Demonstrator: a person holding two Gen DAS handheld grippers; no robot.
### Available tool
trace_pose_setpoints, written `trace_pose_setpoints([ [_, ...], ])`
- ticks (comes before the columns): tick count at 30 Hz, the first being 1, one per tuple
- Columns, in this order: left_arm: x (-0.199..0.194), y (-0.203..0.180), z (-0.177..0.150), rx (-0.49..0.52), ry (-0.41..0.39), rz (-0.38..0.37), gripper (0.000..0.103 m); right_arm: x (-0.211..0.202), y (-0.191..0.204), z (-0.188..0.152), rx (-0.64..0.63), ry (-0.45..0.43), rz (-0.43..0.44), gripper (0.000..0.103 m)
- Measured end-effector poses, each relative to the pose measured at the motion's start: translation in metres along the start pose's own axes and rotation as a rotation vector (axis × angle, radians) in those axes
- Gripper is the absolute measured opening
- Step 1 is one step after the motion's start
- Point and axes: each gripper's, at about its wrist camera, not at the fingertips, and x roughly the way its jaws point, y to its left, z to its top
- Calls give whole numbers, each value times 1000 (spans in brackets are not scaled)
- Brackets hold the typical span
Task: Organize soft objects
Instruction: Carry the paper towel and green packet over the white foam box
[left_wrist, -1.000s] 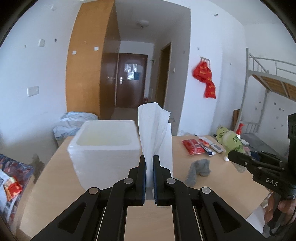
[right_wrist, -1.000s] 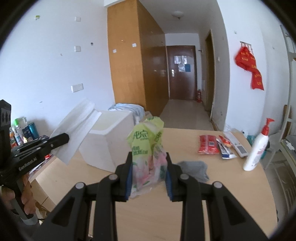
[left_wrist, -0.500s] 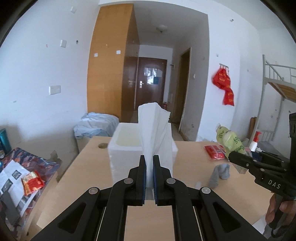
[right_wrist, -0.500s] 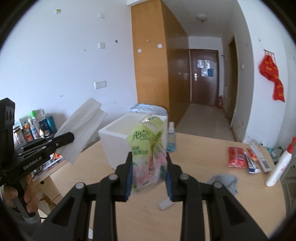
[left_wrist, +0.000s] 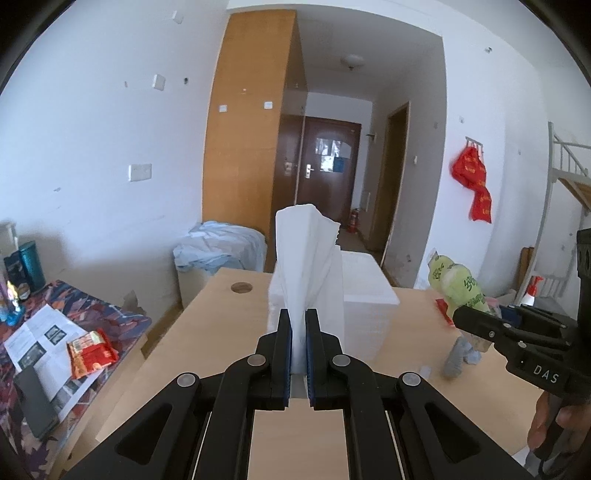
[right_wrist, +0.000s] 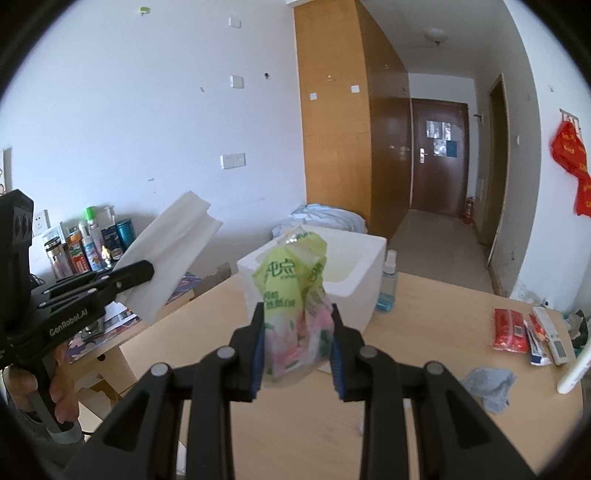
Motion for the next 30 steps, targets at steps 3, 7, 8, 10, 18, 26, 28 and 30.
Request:
trace_pose_setpoints([
  [3,0,5,0,-6,5,9,7,4,4,0,-4,6,15,34],
  [7,1,6,0,-8,10,6,7,4,5,-1,-7,10,21,34],
  [8,1,6,0,-10,9,5,7,4,5,0,-6,9,19,34],
  [10,0,6,1,-14,10,5,7,5,6,0,-5,9,15,34],
  [18,7,3,2,-10,19,-19,7,4,7,2,-3,9,3,34],
  [26,12,5,5,-5,17,-28,7,6,6,3,0,8,-4,34],
  [28,14,5,6,-6,17,-33,7,9,5,4,-2,9,-7,34],
  [30,18,5,9,-9,22,-39,7,12,4,6,-2,10,-8,34],
])
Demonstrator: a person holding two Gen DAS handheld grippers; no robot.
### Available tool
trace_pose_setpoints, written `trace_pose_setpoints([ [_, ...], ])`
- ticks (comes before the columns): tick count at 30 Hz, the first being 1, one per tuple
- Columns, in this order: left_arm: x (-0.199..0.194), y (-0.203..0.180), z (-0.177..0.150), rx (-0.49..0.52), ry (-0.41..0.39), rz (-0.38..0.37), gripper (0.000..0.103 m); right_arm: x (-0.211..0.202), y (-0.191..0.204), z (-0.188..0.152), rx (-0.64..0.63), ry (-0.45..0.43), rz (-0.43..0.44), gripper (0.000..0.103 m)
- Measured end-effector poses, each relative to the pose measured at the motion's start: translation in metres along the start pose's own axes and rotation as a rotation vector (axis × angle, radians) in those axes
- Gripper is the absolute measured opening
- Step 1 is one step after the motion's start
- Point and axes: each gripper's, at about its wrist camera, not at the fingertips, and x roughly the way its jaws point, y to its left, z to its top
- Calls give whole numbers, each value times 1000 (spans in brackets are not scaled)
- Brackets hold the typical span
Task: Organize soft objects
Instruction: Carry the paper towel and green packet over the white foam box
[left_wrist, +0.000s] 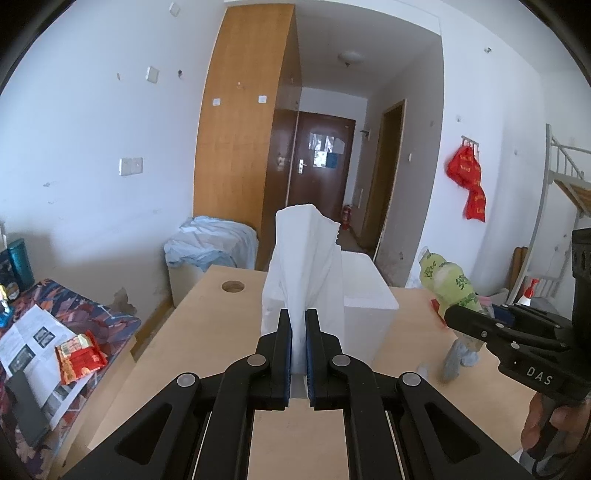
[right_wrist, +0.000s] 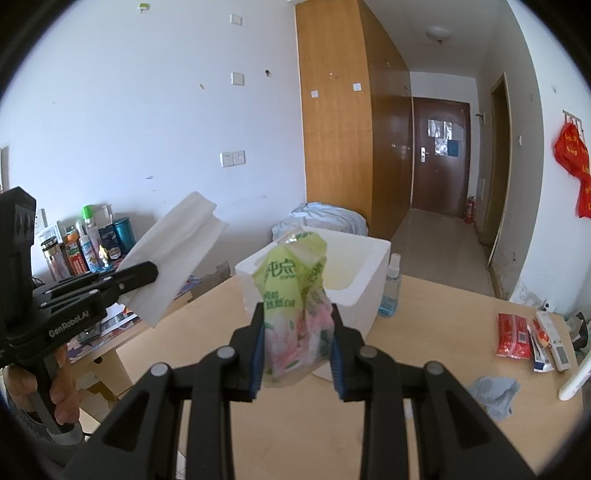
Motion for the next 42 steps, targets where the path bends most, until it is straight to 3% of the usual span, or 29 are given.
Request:
trace_pose_setpoints([
  [42,146,-1,62,56,116,-94,7,97,-30,58,-42,52,-51,34],
])
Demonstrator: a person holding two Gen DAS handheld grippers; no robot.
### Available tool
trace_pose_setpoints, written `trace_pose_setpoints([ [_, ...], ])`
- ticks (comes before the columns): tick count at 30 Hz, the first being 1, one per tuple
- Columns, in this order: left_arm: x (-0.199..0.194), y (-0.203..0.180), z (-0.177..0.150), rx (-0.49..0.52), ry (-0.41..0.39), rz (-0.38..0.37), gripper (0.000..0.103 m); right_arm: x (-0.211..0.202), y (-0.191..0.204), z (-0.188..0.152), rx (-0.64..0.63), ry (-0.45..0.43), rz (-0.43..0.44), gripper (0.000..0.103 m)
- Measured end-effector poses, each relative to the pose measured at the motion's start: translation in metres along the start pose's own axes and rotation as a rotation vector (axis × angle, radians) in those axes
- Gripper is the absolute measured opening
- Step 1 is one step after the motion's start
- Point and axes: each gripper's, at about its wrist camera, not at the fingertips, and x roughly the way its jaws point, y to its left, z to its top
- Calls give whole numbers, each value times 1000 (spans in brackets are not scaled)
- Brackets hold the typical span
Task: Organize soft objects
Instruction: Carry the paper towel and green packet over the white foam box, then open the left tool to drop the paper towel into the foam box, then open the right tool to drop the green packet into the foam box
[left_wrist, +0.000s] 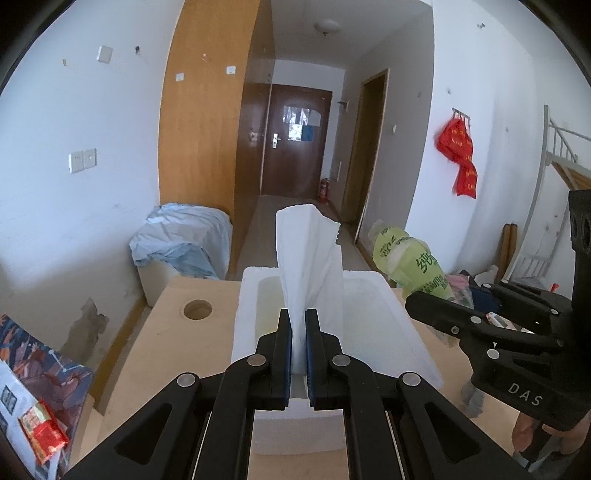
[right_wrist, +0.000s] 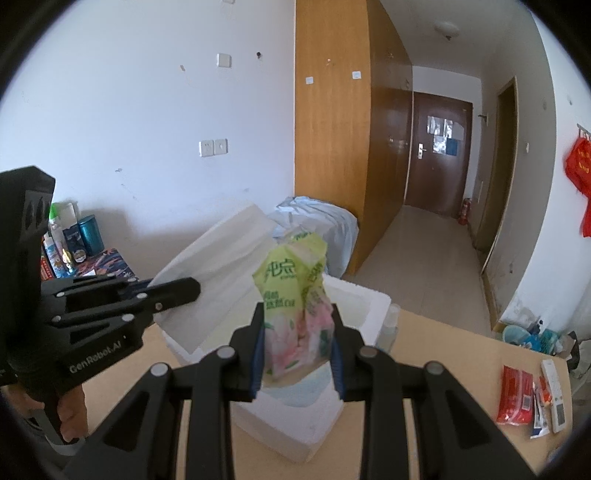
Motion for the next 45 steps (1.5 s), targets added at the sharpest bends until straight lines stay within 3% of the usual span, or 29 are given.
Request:
trace_pose_setpoints([
  [22,43,-9,3,32,47,-18,7,22,-14,7,45,45,-17,34],
  [25,46,-10,3,26,51,-9,12,22,-16,8,48,43,-21,34],
  [26,47,-10,3,24,50,-3,18,21,-16,8,50,40,-23,34],
  [28,48,-11,3,21,51,3,42,20,-16,9,53,37,-24,34],
  [29,48,-11,2,21,51,4,64,20,-17,9,53,36,-24,34],
  [30,47,-12,2,20,47,7,78,20,-17,8,53,35,-25,34],
  [33,39,-10,2,18,-4,30,91,20,-17,7,54,32,-27,34],
  [35,36,-9,1,28,-16,52,96,19,-18,6,57,28,-26,34],
  [45,28,2,-3,22,-22,106,96,21,-19,4,56,39,-5,34],
])
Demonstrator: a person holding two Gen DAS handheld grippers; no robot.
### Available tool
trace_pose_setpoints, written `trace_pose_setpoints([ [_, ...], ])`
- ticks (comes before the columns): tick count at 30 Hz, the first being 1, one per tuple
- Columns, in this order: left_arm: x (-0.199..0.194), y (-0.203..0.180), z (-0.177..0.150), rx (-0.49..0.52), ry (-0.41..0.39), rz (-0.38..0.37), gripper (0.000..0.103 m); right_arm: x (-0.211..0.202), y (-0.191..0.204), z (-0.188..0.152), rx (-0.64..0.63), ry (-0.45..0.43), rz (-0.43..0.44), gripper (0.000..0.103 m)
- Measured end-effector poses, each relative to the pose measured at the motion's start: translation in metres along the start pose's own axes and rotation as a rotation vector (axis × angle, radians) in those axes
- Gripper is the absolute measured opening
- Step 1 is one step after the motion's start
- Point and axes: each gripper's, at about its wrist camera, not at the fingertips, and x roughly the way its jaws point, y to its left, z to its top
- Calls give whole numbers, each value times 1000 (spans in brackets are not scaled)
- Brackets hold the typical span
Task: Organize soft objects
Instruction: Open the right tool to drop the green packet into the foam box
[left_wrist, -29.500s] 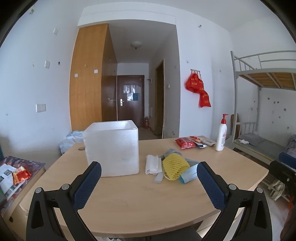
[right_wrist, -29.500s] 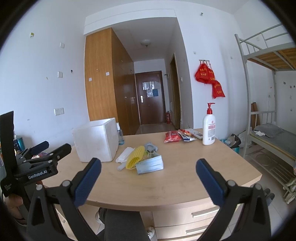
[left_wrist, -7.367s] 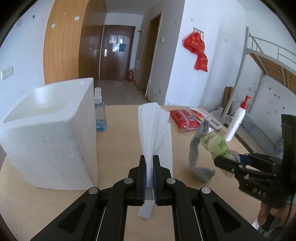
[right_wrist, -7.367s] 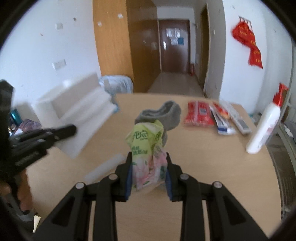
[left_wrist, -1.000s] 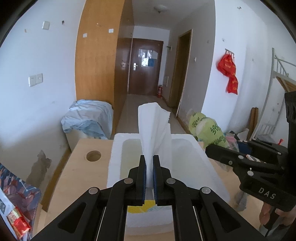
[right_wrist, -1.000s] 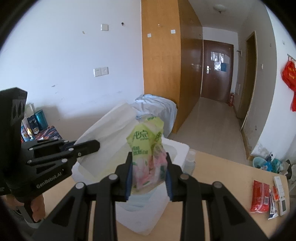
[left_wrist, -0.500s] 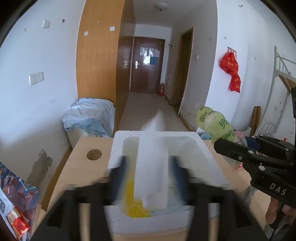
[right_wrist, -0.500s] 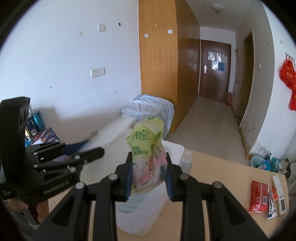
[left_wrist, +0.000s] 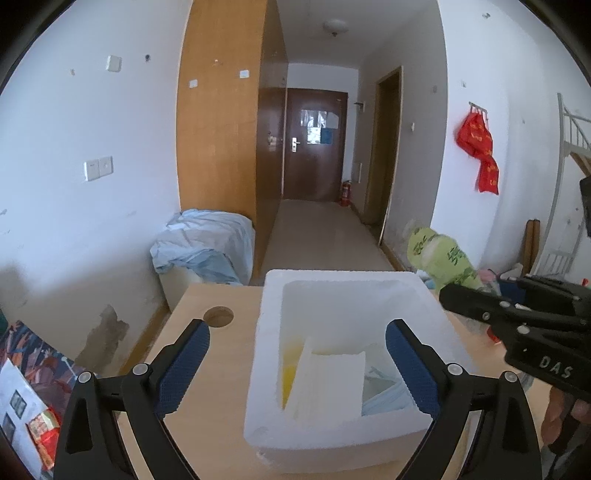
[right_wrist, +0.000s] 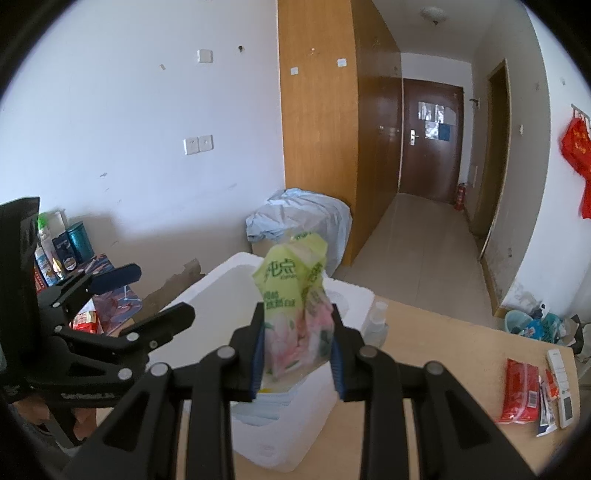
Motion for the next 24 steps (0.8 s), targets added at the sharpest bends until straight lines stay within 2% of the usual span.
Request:
trace_pose_setpoints([
  [15,-26,31,-4,-46,-32,67,96,26,11,-5,-3,30,76,34],
  [21,-30,40,-5,-65,-37,84,96,29,14,-5,-3,19,78,34],
  [24,-31,45,-6,-79,-33,90,96,27,11,-7,3,15,86,39],
])
